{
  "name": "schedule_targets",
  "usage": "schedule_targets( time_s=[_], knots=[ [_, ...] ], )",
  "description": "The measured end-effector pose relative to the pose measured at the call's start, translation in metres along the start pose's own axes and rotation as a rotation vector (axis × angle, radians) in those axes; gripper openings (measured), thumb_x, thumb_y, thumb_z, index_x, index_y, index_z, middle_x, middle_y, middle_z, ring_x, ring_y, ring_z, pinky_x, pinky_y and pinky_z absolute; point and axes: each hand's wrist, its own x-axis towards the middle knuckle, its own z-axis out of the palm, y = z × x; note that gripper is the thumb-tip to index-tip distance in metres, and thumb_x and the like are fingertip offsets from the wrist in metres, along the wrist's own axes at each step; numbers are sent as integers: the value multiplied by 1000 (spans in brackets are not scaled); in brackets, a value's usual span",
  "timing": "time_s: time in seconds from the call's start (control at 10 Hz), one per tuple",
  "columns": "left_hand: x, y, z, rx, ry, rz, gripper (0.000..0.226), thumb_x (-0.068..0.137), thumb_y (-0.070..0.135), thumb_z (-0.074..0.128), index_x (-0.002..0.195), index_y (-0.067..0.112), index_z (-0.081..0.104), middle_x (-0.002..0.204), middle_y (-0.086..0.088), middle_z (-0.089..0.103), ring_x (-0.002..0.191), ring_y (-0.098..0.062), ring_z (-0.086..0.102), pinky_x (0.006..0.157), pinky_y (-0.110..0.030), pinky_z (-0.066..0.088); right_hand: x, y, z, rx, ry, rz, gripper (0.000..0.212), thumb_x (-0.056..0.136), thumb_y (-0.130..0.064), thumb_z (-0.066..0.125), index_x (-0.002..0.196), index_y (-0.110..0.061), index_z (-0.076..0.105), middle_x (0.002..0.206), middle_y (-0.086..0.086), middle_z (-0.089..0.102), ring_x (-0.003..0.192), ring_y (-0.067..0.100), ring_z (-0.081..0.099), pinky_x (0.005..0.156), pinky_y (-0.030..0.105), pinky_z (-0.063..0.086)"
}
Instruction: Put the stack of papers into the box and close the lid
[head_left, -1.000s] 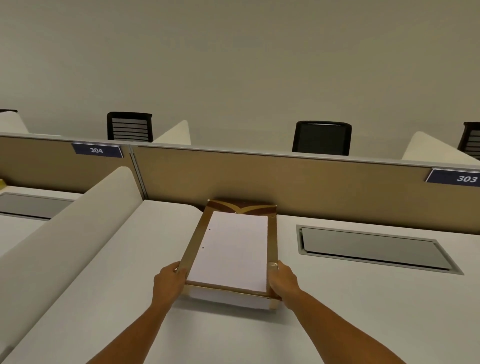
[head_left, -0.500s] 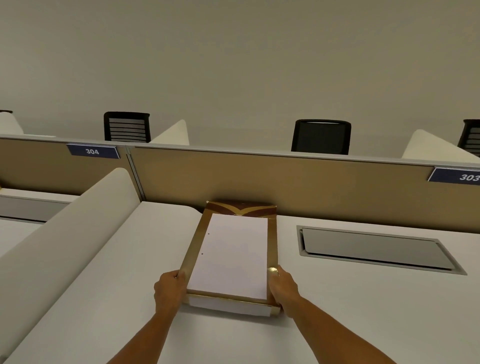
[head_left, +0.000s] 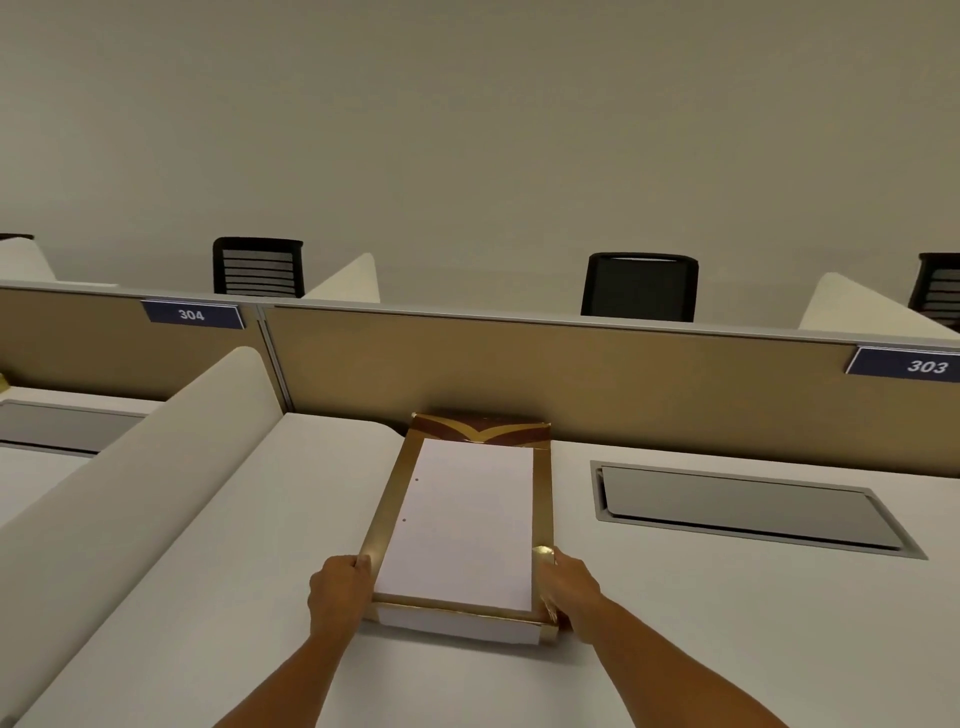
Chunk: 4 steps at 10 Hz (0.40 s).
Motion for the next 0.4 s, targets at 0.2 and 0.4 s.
schedule_targets(
  time_s=[0.2,0.4],
  knots=[
    [-6,5,-11,244,-136,101,35,101,37,46,104,7,64,101,-8,72,87,-22,67,85,-33,54,-11,8,-8,12,-66,-3,43,103,-37,34,126,-11,58,109,7,68,91,19,62,78,27,48],
    [-27,51,-32,465,-64,314,59,93,58,47,132,14,53,133,-3,63,119,-25,64,101,-39,52,-25,4,-39,-122,-27,-160,68,101,-42,47,157,-11,23,163,11,30,146,32,37,111,39,41]
  ],
)
